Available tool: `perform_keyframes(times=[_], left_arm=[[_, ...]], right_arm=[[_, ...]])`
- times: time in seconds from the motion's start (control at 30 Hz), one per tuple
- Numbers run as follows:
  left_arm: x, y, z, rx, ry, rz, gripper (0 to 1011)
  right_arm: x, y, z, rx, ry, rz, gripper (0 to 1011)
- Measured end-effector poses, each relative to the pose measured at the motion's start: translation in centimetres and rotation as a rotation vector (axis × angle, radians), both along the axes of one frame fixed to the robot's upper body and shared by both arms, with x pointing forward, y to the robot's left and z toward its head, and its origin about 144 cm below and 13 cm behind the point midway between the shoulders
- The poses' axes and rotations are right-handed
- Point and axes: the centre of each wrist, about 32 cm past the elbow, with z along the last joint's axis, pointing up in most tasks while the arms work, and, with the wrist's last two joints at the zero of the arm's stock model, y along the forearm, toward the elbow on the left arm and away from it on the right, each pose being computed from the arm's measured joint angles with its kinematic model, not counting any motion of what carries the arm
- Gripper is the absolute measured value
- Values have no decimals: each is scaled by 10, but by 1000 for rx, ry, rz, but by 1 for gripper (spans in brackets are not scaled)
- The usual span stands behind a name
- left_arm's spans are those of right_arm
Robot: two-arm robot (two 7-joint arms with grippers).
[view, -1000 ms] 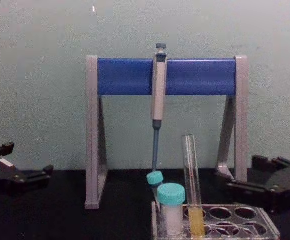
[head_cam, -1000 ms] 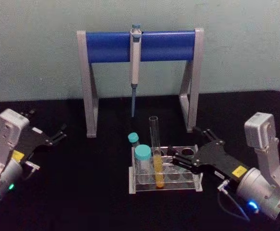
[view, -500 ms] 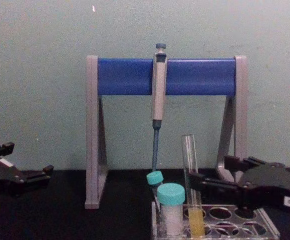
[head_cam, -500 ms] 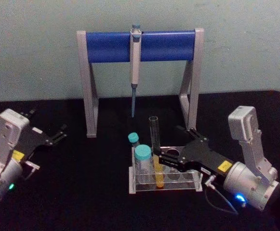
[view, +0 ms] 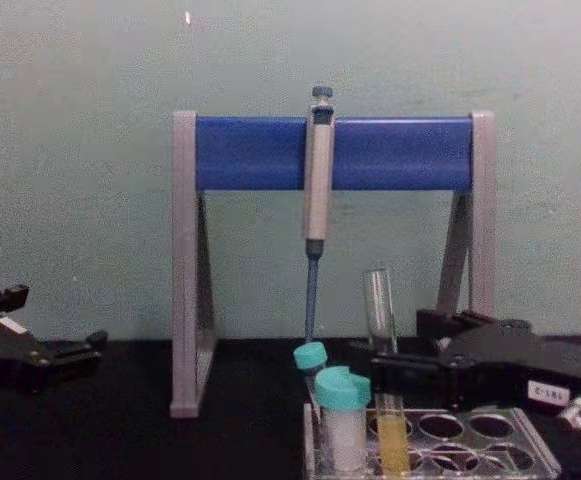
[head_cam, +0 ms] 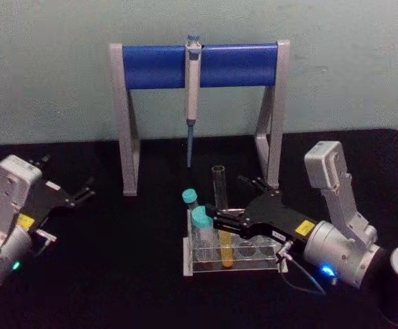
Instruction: Pick up the test tube from the test tube rack, shake it, then place it back into the test tube rack.
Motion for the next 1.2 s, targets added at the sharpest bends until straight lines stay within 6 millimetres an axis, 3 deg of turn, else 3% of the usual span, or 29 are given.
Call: perform_keyframes(times=[0.9, 1.2], left_arm=[[0, 0, 0, 0, 0, 0, 1001], [0, 0, 0, 0, 0, 0, 1001]], right_arm=[[4, 4, 2, -1, 13, 8, 995], [4, 4, 2, -1, 12, 8, 786]])
